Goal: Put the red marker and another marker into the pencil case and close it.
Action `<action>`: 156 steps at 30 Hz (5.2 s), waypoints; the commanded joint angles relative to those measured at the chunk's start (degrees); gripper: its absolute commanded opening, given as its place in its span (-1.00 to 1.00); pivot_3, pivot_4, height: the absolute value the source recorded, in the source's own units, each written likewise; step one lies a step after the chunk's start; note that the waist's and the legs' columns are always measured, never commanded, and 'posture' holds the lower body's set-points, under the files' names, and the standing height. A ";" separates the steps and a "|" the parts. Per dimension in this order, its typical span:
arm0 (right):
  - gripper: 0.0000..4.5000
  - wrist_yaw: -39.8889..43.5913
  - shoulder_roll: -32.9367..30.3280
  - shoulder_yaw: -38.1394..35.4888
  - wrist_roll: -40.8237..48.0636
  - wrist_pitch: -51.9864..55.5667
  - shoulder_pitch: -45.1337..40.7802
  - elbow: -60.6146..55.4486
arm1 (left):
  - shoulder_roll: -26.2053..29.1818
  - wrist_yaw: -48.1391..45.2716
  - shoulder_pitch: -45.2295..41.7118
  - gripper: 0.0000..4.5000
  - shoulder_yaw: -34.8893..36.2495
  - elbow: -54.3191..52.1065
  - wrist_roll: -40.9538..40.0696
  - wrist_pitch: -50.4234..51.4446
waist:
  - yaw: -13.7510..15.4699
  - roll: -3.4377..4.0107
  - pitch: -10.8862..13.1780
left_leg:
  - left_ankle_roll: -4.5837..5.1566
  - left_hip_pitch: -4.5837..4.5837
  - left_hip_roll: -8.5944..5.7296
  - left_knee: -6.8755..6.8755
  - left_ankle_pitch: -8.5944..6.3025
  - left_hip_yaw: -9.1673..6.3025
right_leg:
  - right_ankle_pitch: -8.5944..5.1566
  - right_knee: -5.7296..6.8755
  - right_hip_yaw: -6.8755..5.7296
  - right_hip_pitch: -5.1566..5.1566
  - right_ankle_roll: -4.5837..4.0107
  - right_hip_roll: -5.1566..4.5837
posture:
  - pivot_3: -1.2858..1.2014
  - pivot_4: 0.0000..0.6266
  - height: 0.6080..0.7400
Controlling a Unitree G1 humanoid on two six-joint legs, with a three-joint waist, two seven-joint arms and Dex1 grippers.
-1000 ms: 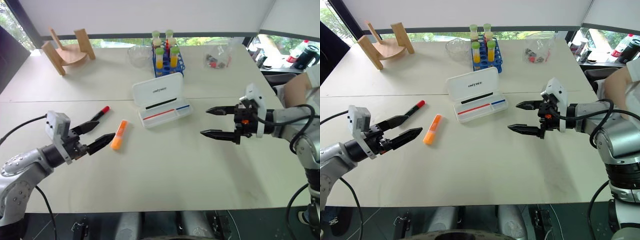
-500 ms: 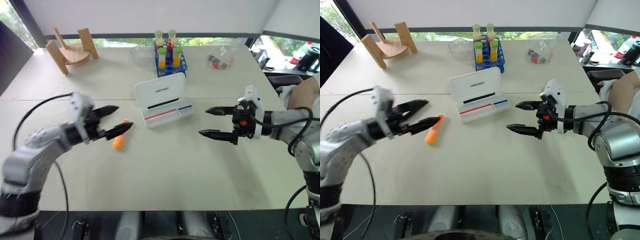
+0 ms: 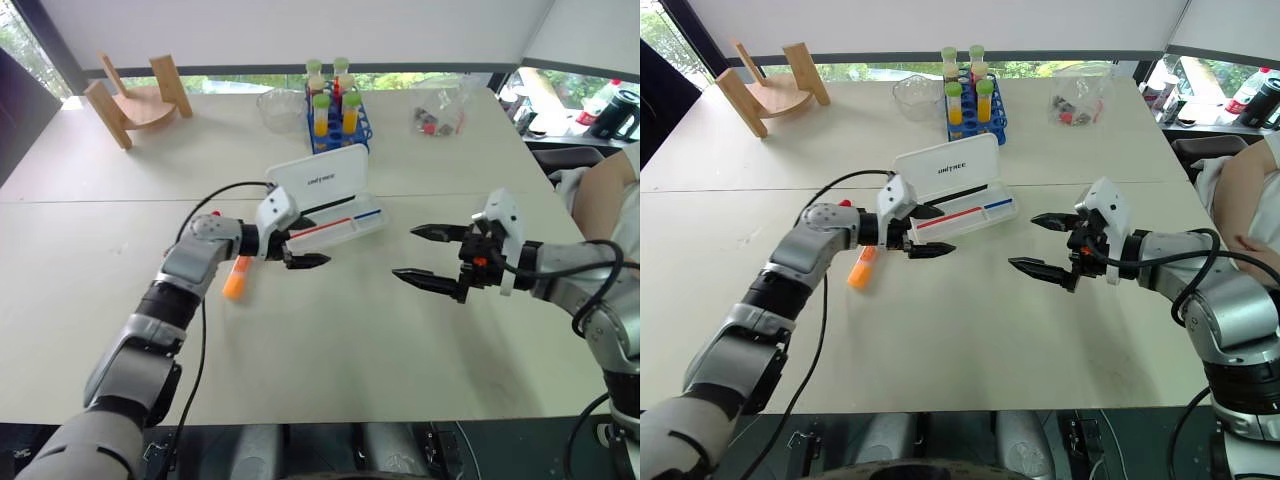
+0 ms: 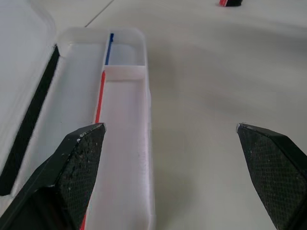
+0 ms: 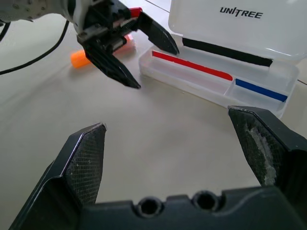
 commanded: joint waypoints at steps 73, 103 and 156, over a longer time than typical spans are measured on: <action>1.00 8.37 -2.81 1.00 1.97 0.74 -7.49 3.38 | 15.13 11.48 10.94 0.98 26.10 11.58 1.56 -3.85 | 0.09 -0.13 0.06 | -0.02 0.13 0.02 -0.02 0.01 -0.08 | 0.00 0.11 -0.09 0.08 -0.01 -0.03 | 0.03 -0.52 1.00; 1.00 2.42 -6.00 -7.55 8.25 4.46 0.31 -6.67 | 6.96 -15.43 -3.21 -0.86 4.10 -13.48 -1.44 3.97 | -0.34 -0.19 0.11 | -0.04 0.09 -0.01 0.15 0.03 -0.12 | 0.00 0.15 -0.10 0.17 0.01 0.00 | 0.03 -0.52 1.00; 1.00 0.69 -4.54 -1.90 6.31 0.85 -2.41 -3.81 | -3.42 43.80 31.99 -0.62 29.56 -49.24 -5.28 44.05 | 0.05 -0.16 0.08 | -0.06 0.28 0.04 0.11 0.03 -0.06 | 0.07 0.14 0.02 0.28 0.10 -0.01 | 0.03 -0.52 1.00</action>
